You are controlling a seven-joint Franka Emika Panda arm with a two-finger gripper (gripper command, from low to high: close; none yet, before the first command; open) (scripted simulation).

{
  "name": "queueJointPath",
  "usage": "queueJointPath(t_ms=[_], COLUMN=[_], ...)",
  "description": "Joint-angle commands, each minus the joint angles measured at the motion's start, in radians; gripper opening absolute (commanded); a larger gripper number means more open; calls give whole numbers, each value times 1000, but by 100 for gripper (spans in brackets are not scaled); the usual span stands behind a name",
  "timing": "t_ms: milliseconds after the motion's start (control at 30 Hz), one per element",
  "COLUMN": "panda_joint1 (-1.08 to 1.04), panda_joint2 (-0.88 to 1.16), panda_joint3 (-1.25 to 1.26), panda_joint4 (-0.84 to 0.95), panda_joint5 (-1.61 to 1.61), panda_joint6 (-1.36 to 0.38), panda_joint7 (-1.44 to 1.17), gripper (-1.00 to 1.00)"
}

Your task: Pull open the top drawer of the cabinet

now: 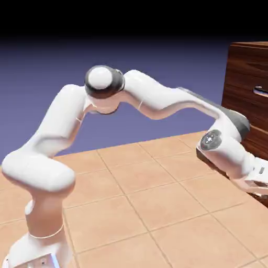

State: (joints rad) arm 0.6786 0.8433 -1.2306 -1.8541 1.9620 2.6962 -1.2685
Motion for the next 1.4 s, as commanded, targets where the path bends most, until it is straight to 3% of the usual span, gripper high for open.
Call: queueJointPath(t_ms=[0,567,933,967,1267,1367], panda_joint1=[14,260,67,67,245,262], panda_joint2=[31,551,579,579,568,647], panda_joint3=[-27,-479,-465,-465,-490,-556], panda_joint4=[21,372,695,695,405,342], panda_joint5=[43,764,734,734,774,797], panda_joint6=[-7,-133,-17,-17,-127,-175], panda_joint7=[-44,-783,-692,-692,-778,-707], gripper=[100,100,100,-100,-100,-100])
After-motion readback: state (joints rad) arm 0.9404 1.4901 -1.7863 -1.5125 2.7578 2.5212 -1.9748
